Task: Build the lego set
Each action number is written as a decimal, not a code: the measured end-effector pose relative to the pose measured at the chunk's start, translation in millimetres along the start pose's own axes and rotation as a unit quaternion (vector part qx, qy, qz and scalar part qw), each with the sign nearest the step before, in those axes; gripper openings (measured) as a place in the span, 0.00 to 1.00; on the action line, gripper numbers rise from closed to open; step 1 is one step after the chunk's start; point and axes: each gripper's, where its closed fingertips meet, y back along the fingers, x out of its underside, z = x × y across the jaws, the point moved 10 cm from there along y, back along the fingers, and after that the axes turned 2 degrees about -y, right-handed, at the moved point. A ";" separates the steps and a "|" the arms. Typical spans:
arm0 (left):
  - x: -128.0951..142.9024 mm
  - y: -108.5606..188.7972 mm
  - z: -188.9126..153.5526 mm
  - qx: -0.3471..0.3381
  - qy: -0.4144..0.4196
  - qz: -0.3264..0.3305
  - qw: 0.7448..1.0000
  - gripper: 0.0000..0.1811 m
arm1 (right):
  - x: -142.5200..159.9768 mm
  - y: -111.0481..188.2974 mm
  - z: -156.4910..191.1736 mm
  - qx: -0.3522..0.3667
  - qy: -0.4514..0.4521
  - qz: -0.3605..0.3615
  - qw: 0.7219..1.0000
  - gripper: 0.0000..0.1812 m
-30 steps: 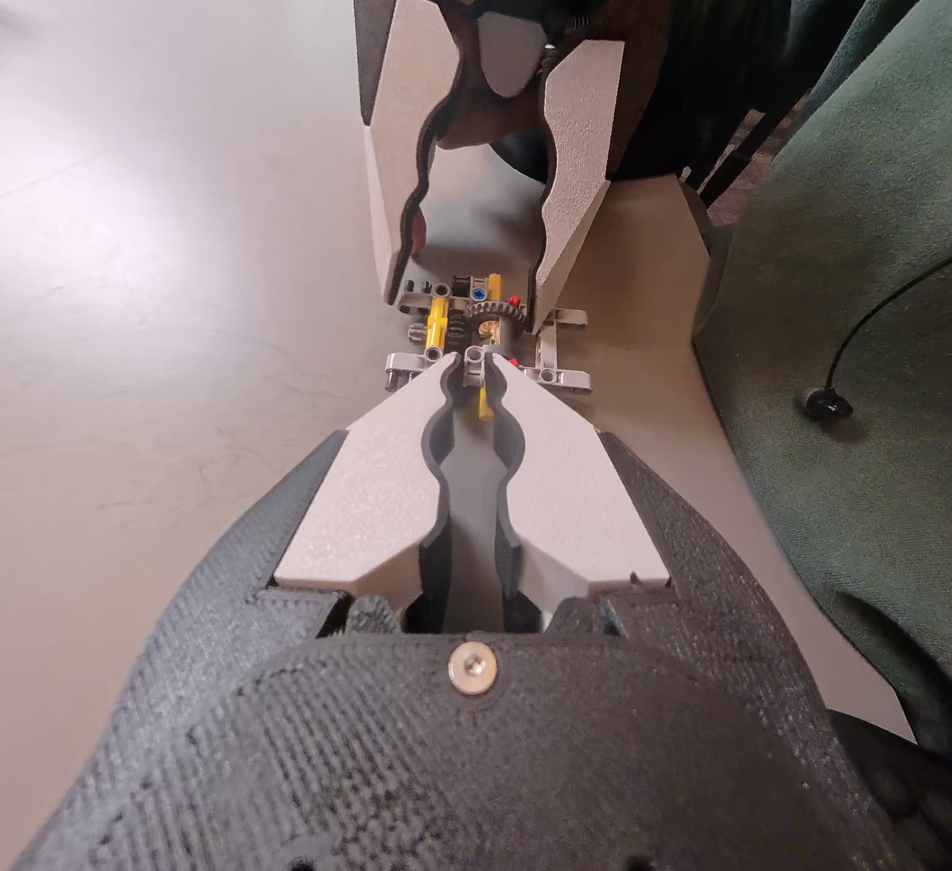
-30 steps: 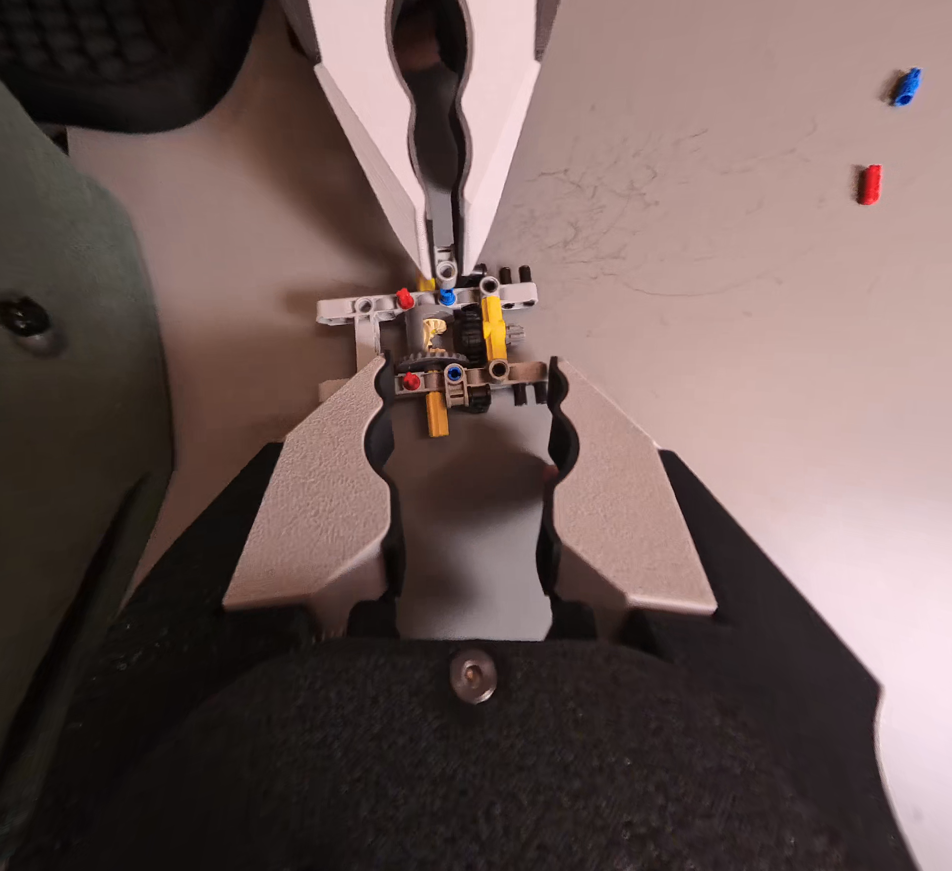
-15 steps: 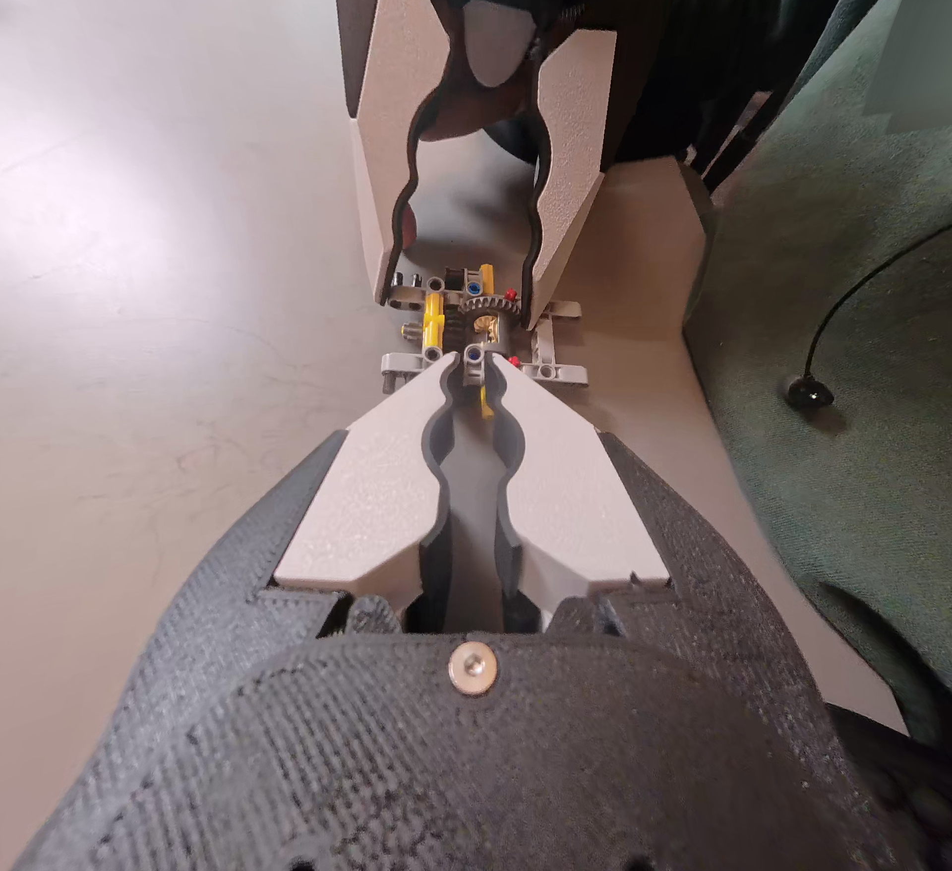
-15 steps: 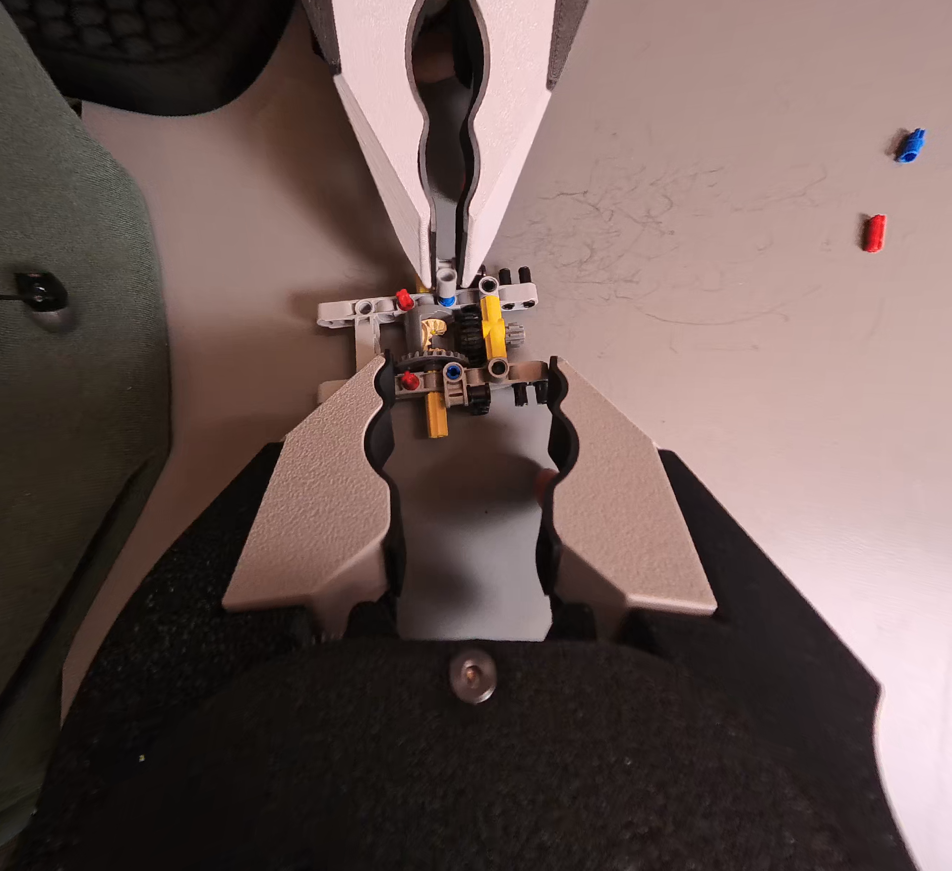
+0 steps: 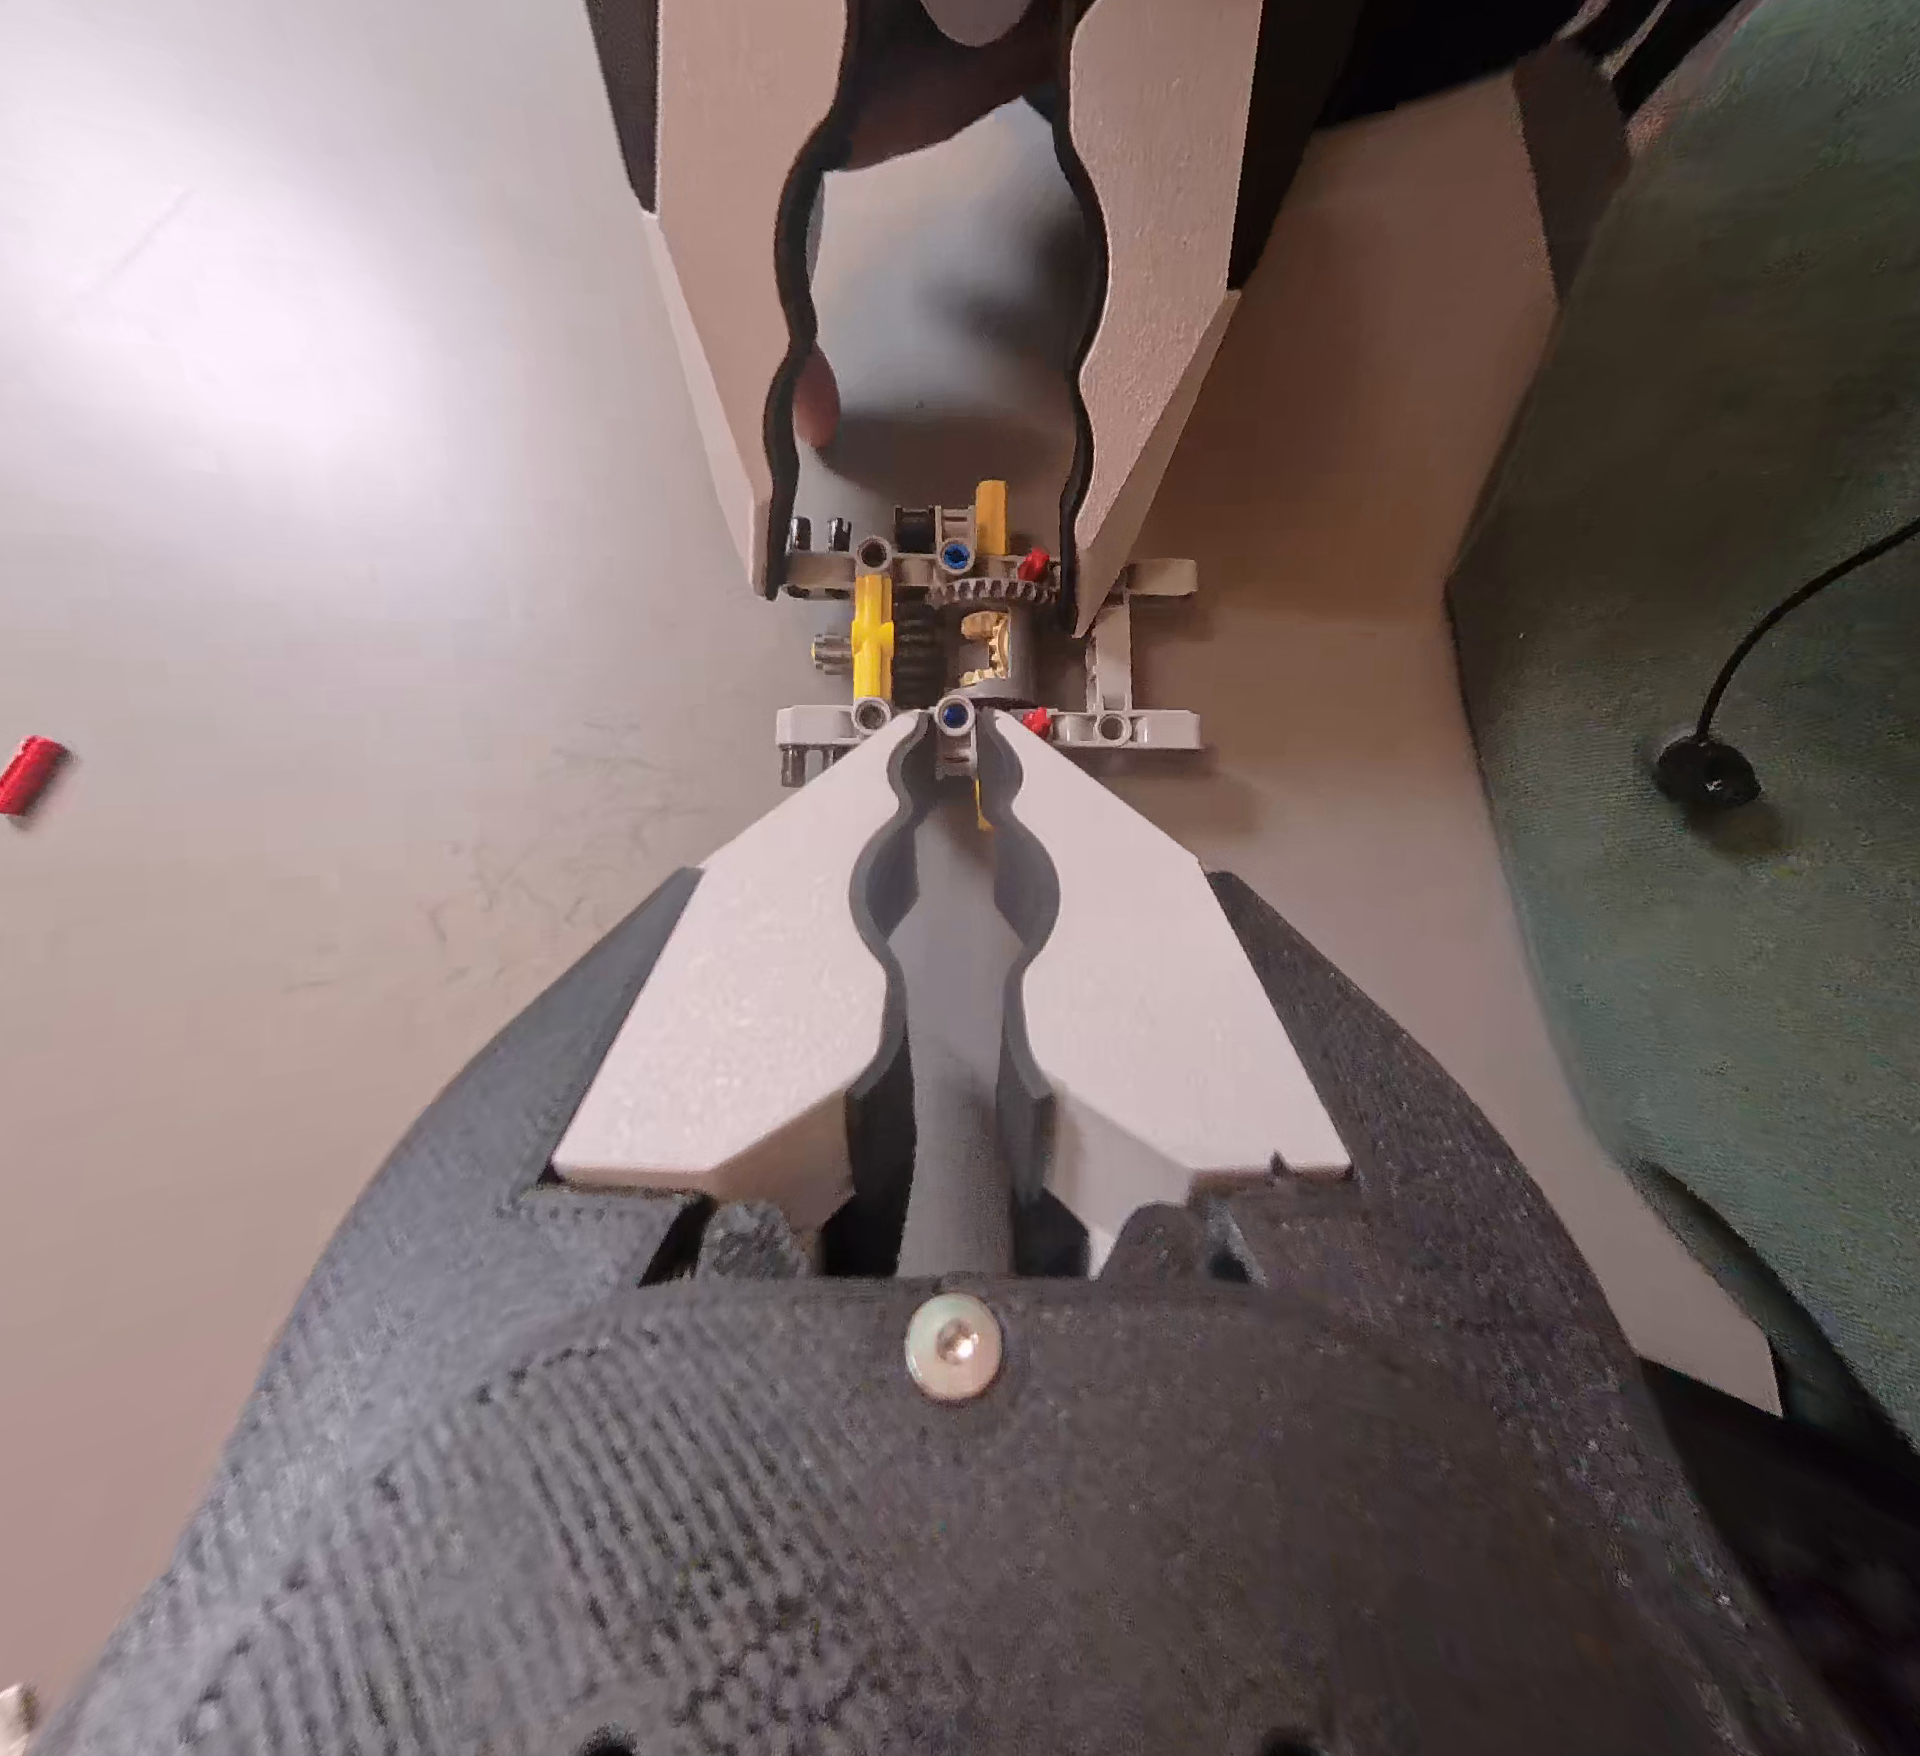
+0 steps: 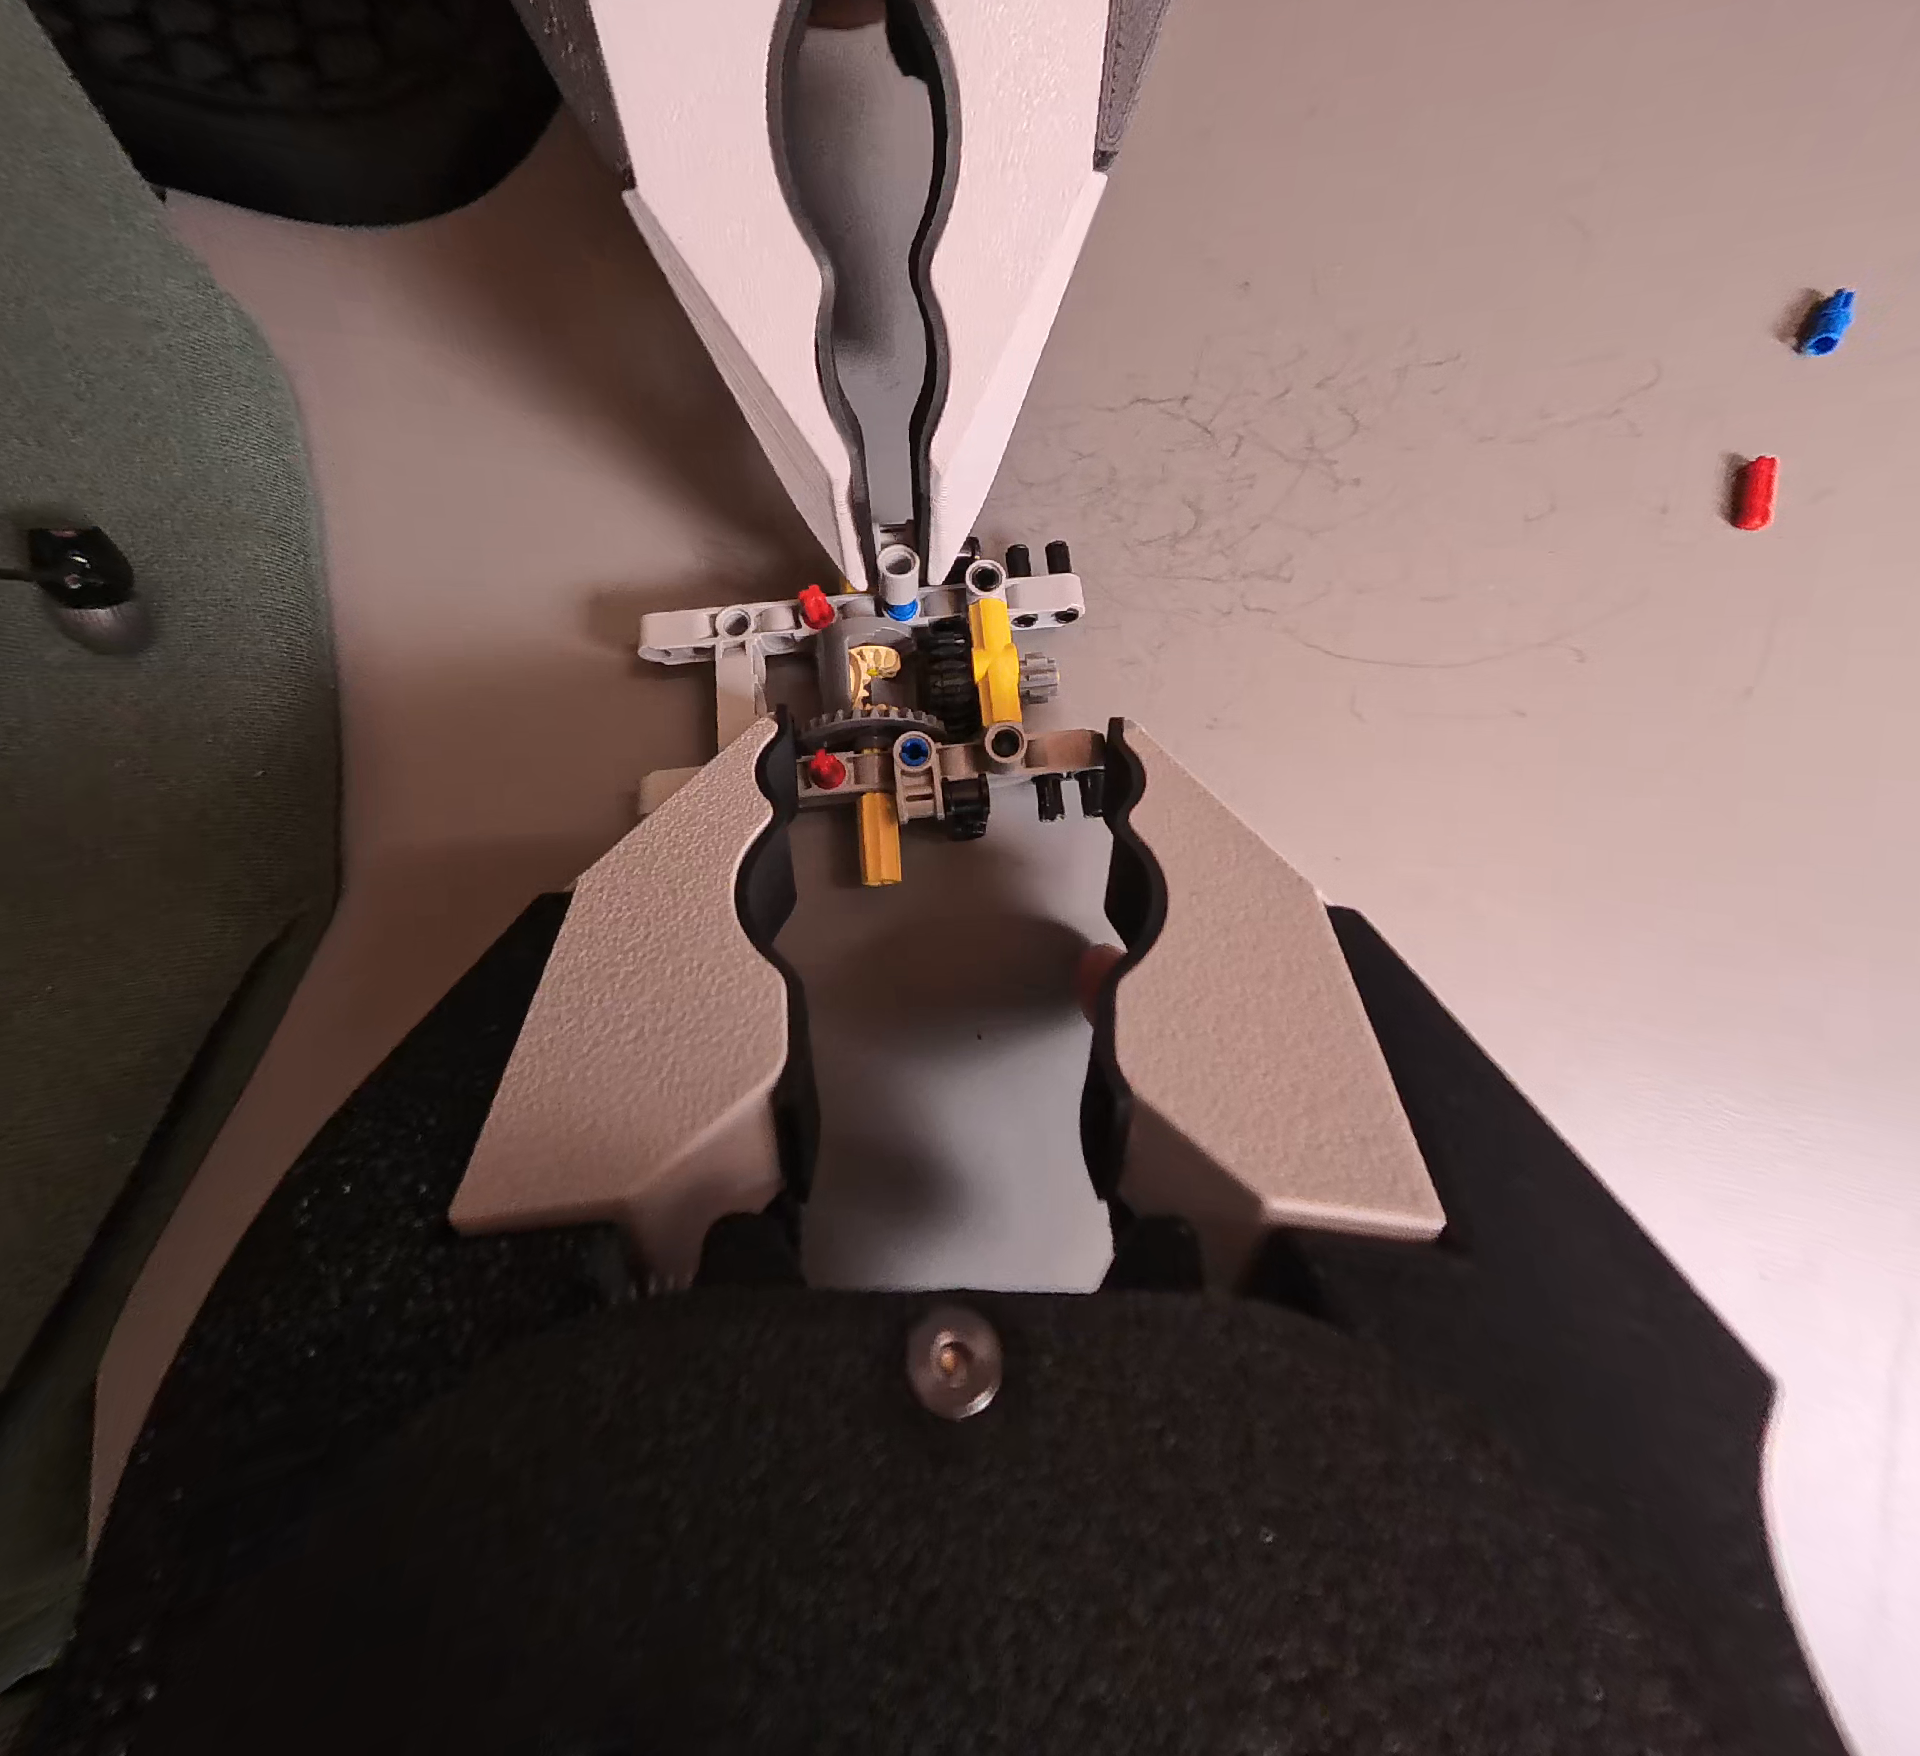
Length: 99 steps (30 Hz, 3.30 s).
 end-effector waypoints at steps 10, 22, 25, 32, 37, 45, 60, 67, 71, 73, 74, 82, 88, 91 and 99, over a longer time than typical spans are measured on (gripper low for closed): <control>-20.0 -6.5 -6.3 -0.017 -0.026 0.110 0.993 0.03 | 2.8 0.8 1.2 -0.006 0.007 -0.006 1.000 0.32; -40.5 -17.9 -3.9 0.002 -0.031 0.203 0.979 0.03 | 6.9 0.7 4.1 -0.034 0.007 -0.017 0.999 0.28; -39.5 -17.6 -3.3 0.006 -0.022 0.194 0.981 0.03 | 8.6 2.9 3.8 -0.032 0.011 -0.021 0.999 0.28; -32.9 -15.8 -5.3 -0.001 0.016 0.148 0.989 0.03 | 8.4 11.5 1.6 -0.019 0.015 -0.037 0.999 0.27; -26.7 -13.3 -6.9 0.002 0.049 0.098 0.994 0.03 | 0.4 19.4 7.3 0.001 0.045 -0.076 0.996 0.20; -20.2 -4.0 -9.0 0.016 0.077 0.027 0.997 0.03 | -4.3 16.8 23.4 0.005 0.147 -0.118 0.982 0.08; -14.8 8.4 4.6 0.178 0.182 -0.112 0.961 0.03 | -8.1 27.5 35.6 0.040 0.258 -0.182 0.948 0.07; -7.7 9.3 7.4 0.220 0.224 -0.162 0.935 0.03 | -8.7 32.1 34.1 0.034 0.246 -0.202 0.947 0.05; -5.4 8.3 8.4 0.228 0.234 -0.172 0.929 0.03 | -8.4 32.2 33.7 0.035 0.246 -0.202 0.947 0.04; -4.7 7.8 9.1 0.228 0.238 -0.174 0.928 0.03 | -8.2 31.8 33.4 0.038 0.248 -0.200 0.947 0.04; -4.4 7.9 9.5 0.229 0.239 -0.175 0.927 0.03 | -8.3 31.7 33.2 0.041 0.249 -0.201 0.947 0.04; -2.0 8.2 10.8 0.251 0.259 -0.192 0.913 0.03 | -9.6 32.0 35.4 0.057 0.267 -0.207 0.940 0.04; 0.7 8.0 12.1 0.277 0.288 -0.218 0.890 0.03 | -11.2 34.4 37.0 0.074 0.280 -0.216 0.932 0.04; 1.3 10.2 14.3 0.280 0.303 -0.241 0.878 0.03 | -12.4 37.1 35.1 0.085 0.276 -0.229 0.930 0.03; 0.4 15.0 14.5 0.241 0.284 -0.231 0.899 0.03 | -11.7 36.7 34.4 0.104 0.292 -0.218 0.925 0.03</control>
